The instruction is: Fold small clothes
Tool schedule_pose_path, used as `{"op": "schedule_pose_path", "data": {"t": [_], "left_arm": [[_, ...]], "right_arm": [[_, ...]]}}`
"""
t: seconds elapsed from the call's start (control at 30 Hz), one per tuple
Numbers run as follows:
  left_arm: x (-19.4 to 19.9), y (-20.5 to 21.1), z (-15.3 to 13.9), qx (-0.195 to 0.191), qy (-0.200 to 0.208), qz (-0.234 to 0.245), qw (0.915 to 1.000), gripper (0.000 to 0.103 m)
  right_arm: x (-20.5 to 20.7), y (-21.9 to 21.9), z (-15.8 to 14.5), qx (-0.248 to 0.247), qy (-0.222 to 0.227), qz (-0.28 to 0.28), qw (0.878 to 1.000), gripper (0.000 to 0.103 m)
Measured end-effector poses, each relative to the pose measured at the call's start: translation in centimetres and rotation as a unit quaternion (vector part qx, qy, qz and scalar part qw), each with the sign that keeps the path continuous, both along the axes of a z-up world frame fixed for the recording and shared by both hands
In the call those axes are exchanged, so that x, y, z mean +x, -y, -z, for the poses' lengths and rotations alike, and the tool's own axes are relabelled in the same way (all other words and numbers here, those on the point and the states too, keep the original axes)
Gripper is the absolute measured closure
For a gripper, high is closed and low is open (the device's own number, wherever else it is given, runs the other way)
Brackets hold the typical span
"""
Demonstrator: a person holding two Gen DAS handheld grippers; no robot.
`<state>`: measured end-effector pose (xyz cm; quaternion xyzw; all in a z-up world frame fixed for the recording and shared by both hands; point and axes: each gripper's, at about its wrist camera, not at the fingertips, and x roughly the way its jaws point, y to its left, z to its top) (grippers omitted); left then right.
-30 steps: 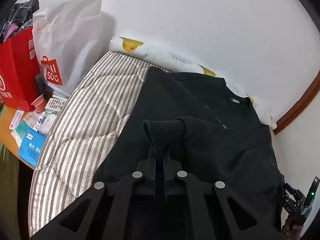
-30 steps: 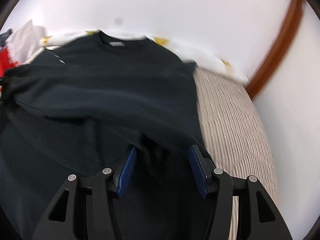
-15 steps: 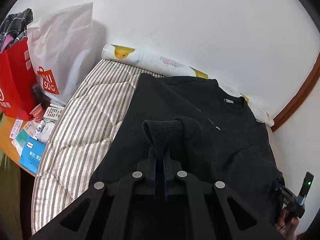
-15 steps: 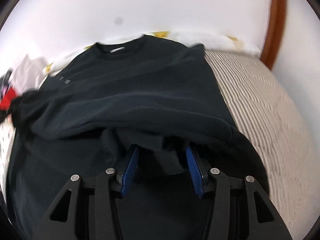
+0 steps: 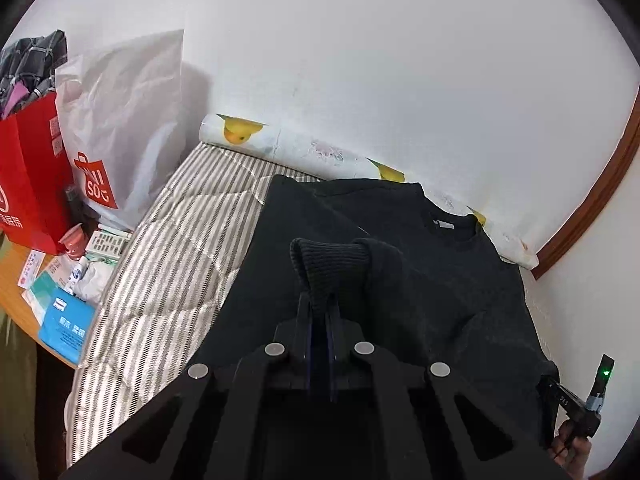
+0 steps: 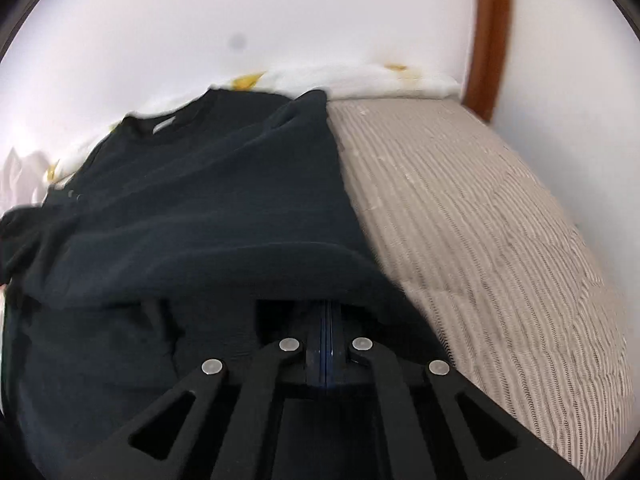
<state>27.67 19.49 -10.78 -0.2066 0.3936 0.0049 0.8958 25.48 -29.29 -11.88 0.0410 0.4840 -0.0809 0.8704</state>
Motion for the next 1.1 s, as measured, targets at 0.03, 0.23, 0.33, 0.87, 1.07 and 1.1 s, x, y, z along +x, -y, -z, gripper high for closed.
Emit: {"op": "schedule_pose_path", "data": {"t": [0.03,0.23,0.33,0.87,1.07,1.1], "left_arm": [[-0.1,0.0,0.0,0.003,-0.001,0.001,1.0,0.097],[-0.2,0.0,0.8,-0.003,-0.012,0.004,0.9999,0.097],[-0.3,0.0,0.6,-0.009,-0.01,0.005,0.9999,0.097],[-0.5,-0.7,-0.3,-0.015,0.009,0.001,0.9999,0.097],[-0.7,-0.7,1.6,0.025,-0.03,-0.004,0.9992,0.097],[-0.6,-0.6,2.3,0.029,-0.041,-0.004,0.9987,0.097]], "right_arm": [[0.0,0.2,0.0,0.016,-0.006,0.001,1.0,0.103],[-1.4,-1.7,-2.0,0.061,0.012,-0.079,0.995,0.091],[-1.5,-3.1,-2.1,0.062,0.022,-0.106,0.992,0.066],[1.2,-1.9,0.6,0.048,0.008,-0.067,0.997,0.098],[0.4,-1.3,0.7,0.027,-0.005,-0.038,0.999,0.098],[0.3,-1.9,0.4,0.008,-0.012,-0.039,0.999,0.098]]}}
